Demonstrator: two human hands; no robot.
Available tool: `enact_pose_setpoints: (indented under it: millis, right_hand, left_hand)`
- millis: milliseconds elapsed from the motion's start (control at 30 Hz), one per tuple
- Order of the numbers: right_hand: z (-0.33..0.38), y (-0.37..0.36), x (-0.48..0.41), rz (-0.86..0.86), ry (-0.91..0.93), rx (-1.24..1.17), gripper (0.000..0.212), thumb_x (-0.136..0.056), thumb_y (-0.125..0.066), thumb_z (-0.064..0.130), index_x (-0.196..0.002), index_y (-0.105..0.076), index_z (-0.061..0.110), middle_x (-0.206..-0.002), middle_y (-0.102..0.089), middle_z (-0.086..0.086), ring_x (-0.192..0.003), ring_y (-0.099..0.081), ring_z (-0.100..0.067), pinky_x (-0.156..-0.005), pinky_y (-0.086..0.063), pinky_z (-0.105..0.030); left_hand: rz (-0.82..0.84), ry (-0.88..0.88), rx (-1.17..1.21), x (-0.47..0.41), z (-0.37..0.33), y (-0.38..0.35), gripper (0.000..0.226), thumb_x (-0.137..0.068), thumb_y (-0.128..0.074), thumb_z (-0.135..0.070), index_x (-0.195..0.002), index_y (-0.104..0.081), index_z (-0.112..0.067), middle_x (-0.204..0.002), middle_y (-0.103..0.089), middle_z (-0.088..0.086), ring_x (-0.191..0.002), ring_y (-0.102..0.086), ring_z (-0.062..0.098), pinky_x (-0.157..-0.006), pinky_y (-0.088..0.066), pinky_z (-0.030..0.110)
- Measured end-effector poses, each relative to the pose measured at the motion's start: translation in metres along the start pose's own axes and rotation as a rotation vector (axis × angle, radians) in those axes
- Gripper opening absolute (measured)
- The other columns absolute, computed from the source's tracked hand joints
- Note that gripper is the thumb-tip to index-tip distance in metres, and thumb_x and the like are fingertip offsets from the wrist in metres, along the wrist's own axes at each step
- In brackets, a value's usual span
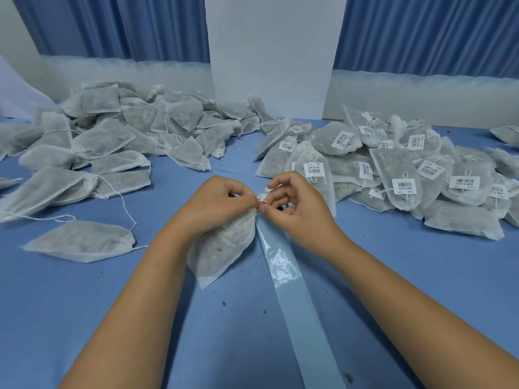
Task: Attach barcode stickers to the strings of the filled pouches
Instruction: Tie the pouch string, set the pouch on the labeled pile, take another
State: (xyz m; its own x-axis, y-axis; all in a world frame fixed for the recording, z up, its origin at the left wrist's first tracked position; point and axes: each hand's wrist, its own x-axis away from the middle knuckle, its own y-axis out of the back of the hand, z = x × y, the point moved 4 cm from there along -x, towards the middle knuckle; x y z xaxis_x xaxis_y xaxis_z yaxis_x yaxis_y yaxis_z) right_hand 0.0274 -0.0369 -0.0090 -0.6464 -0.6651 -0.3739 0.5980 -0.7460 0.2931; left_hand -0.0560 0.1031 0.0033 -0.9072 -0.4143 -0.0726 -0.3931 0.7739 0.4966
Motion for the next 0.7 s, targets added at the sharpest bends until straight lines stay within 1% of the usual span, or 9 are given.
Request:
enact_pose_setpoints:
  millis: [100, 167, 267, 367, 433, 500, 567, 633, 700]
  right_hand:
    - [-0.0024, 0.0013, -0.0002, 0.021, 0.039, 0.063, 0.028, -0.085, -0.073, 0.006, -0.103, -0.062, 0.024, -0.078, -0.064, 0.007, -0.069, -0.057, -0.005, -0.067, -0.043, -0.014]
    - [-0.0031, 0.0011, 0.0, 0.033, 0.102, 0.181, 0.022, -0.086, -0.07, 0.003, -0.104, -0.071, 0.016, -0.084, -0.065, 0.002, -0.072, -0.058, -0.006, -0.069, -0.045, -0.015]
    - [-0.0027, 0.0015, -0.0002, 0.018, 0.186, 0.338, 0.012, -0.089, -0.068, 0.008, -0.098, -0.076, 0.012, -0.089, -0.065, -0.004, -0.077, -0.06, -0.01, -0.073, -0.047, -0.015]
    - [-0.0025, 0.0027, -0.0013, 0.0, 0.186, 0.388, 0.007, -0.089, -0.069, 0.012, -0.091, -0.076, 0.013, -0.081, -0.062, 0.005, -0.073, -0.057, -0.005, -0.07, -0.042, -0.011]
    - [-0.0041, 0.0025, -0.0018, 0.012, 0.115, 0.327, 0.008, -0.089, -0.07, 0.014, -0.084, -0.074, 0.019, -0.077, -0.061, 0.012, -0.07, -0.055, -0.002, -0.068, -0.042, -0.01]
    - [-0.0069, 0.0024, -0.0033, 0.051, 0.007, 0.206, 0.014, -0.09, -0.069, 0.016, -0.079, -0.072, 0.025, -0.072, -0.065, 0.012, -0.065, -0.054, -0.003, -0.065, -0.043, -0.014]
    - [-0.0082, 0.0023, -0.0043, 0.111, -0.093, 0.084, 0.016, -0.092, -0.066, 0.015, -0.079, -0.072, 0.023, -0.065, -0.063, 0.011, -0.06, -0.052, -0.005, -0.06, -0.043, -0.016]
    - [-0.0086, 0.0014, -0.0044, 0.17, -0.176, -0.025, 0.014, -0.092, -0.066, 0.015, -0.08, -0.073, 0.02, -0.062, -0.063, 0.01, -0.06, -0.056, -0.005, -0.058, -0.045, -0.016]
    - [-0.0089, 0.0014, -0.0046, 0.182, -0.213, -0.052, 0.013, -0.091, -0.068, 0.016, -0.08, -0.074, 0.02, -0.066, -0.064, 0.005, -0.064, -0.058, -0.007, -0.059, -0.048, -0.019]
  left_hand:
    - [-0.003, -0.003, -0.042, -0.0001, 0.0005, -0.0008, 0.015, -0.083, -0.068, -0.026, -0.071, -0.078, -0.03, -0.06, -0.052, 0.002, -0.056, -0.037, 0.015, -0.053, -0.031, 0.026]
    - [0.005, -0.01, -0.068, -0.0001, 0.0006, -0.0011, 0.013, -0.082, -0.07, -0.027, -0.071, -0.078, -0.027, -0.055, -0.05, -0.002, -0.052, -0.036, 0.013, -0.054, -0.031, 0.026]
    - [-0.001, -0.032, -0.085, -0.0001, 0.0006, -0.0011, 0.012, -0.081, -0.074, -0.032, -0.07, -0.076, -0.026, -0.047, -0.045, -0.01, -0.045, -0.034, 0.007, -0.048, -0.031, 0.02]
    - [-0.043, -0.072, -0.139, -0.0005, 0.001, 0.0004, 0.01, -0.08, -0.073, -0.03, -0.071, -0.077, -0.026, -0.043, -0.045, -0.014, -0.042, -0.036, 0.004, -0.044, -0.029, 0.013]
    - [-0.072, -0.103, -0.171, -0.0009, 0.0012, 0.0016, 0.01, -0.08, -0.071, -0.027, -0.071, -0.076, -0.026, -0.042, -0.047, -0.017, -0.042, -0.039, 0.003, -0.043, -0.03, 0.01]
    - [-0.077, -0.123, -0.181, -0.001, 0.0016, 0.0017, 0.01, -0.082, -0.072, -0.026, -0.073, -0.075, -0.028, -0.043, -0.049, -0.02, -0.042, -0.04, 0.002, -0.044, -0.031, 0.009]
    - [-0.053, -0.14, -0.14, -0.0008, 0.0012, 0.0007, 0.007, -0.084, -0.073, -0.025, -0.078, -0.075, -0.029, -0.056, -0.061, -0.023, -0.045, -0.04, 0.001, -0.047, -0.033, 0.008]
    - [-0.025, -0.161, -0.07, -0.0009, -0.0003, 0.0004, 0.011, -0.085, -0.073, -0.019, -0.08, -0.075, -0.029, -0.073, -0.07, -0.017, -0.052, -0.043, 0.001, -0.052, -0.036, 0.01]
    - [-0.006, -0.163, -0.022, -0.0004, -0.0025, 0.0007, 0.016, -0.086, -0.071, -0.013, -0.078, -0.075, -0.026, -0.073, -0.069, -0.014, -0.057, -0.047, 0.004, -0.055, -0.038, 0.012]
